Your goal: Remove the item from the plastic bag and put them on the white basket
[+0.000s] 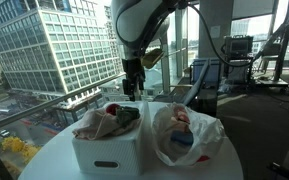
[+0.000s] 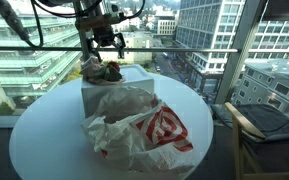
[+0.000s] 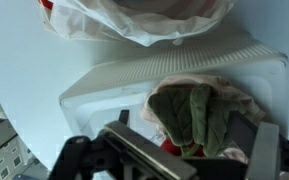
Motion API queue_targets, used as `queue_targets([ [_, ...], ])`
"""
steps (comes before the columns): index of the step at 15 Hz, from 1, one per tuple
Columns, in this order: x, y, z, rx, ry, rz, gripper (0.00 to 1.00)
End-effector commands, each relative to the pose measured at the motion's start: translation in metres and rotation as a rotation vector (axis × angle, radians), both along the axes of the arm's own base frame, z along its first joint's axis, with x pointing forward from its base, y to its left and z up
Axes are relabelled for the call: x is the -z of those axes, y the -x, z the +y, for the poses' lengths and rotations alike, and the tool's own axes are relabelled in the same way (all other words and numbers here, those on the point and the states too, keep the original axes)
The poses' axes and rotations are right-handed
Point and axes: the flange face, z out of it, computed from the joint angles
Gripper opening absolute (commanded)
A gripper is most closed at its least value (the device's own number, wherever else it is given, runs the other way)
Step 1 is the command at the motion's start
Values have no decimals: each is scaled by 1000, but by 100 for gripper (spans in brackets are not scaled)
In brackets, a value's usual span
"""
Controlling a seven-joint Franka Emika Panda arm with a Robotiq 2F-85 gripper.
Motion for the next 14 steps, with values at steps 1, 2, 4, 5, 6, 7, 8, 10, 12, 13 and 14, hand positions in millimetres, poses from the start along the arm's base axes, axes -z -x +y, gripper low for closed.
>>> queue_targets([
  [1,11,11,-27,77,-6,15,100],
  [2,17,12,-35,94,1,5,100],
  [4,27,16,-52,151,4,15,100],
  [5,31,20,-60,181,6,22,100],
  [6,36,22,-68,215,7,25,100],
  [7,41,23,-74,247,3,35,100],
  [8,48,24,-77,284,-12,48,100],
  [10,64,23,-83,349,-24,44,100],
  [12,87,17,-87,394,-34,29,100],
  [13,75,20,-85,347,-12,55,100],
  [14,84,20,-86,365,-17,54,100],
])
